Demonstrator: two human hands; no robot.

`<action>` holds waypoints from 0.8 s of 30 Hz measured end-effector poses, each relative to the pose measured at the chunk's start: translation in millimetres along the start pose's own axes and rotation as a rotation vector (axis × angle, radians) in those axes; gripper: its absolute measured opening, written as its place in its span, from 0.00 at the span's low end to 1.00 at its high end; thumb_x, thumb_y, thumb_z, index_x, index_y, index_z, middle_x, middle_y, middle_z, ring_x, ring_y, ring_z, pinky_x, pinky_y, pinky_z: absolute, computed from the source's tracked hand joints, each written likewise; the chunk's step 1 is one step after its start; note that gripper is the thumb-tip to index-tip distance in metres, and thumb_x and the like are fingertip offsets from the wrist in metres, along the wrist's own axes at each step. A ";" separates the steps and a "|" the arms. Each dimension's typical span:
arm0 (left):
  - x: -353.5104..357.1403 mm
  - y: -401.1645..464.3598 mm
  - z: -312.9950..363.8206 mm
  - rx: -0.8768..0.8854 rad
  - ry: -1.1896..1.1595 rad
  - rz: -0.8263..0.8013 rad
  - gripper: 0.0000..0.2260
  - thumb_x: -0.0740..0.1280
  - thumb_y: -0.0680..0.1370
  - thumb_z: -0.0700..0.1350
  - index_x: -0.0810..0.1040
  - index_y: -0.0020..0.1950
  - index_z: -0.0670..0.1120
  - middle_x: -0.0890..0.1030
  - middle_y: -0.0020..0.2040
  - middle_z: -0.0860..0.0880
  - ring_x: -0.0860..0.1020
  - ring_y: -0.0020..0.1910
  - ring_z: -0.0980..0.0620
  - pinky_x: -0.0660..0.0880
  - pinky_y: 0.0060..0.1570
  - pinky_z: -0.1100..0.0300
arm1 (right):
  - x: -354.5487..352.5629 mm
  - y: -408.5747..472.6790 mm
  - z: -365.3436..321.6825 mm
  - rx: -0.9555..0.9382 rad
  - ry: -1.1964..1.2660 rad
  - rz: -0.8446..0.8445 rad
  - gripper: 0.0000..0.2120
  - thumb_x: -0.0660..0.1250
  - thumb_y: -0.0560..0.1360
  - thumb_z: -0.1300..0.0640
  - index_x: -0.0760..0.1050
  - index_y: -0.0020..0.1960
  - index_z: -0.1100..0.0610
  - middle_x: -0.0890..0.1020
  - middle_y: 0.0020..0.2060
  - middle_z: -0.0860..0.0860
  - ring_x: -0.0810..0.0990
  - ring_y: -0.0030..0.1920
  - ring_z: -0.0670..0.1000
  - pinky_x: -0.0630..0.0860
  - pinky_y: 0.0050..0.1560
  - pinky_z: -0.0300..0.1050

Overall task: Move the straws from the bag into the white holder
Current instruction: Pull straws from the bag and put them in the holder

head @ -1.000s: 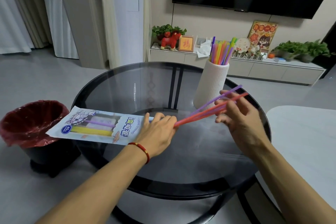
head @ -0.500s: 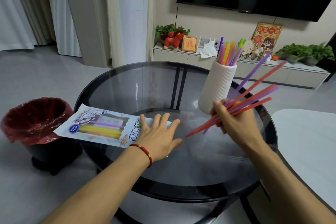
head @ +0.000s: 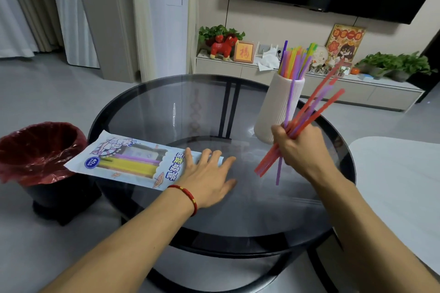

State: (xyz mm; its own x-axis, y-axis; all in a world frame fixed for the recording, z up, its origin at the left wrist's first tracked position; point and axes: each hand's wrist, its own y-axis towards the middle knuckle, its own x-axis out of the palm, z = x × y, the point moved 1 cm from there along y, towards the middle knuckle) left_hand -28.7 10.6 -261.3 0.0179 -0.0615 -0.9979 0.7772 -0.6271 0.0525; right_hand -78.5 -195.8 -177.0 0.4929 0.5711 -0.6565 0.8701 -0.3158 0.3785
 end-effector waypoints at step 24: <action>-3.0 0.6 -0.1 -0.027 0.007 -0.027 0.26 0.49 0.82 0.61 0.53 0.79 0.54 0.61 0.76 0.44 0.58 0.75 0.41 0.50 0.70 0.27 | 29.6 -16.2 22.1 -0.011 0.127 -0.105 0.16 0.65 0.82 0.51 0.77 0.42 0.62 0.83 0.31 0.56 0.85 0.27 0.54 0.85 0.31 0.57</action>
State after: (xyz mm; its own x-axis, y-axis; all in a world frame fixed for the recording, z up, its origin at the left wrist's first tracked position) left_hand -28.2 10.5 -258.3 0.0009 -0.0395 -0.9992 0.7938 -0.6076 0.0247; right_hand -77.8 -190.5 -217.0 0.3932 0.6921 -0.6053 0.9164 -0.2411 0.3197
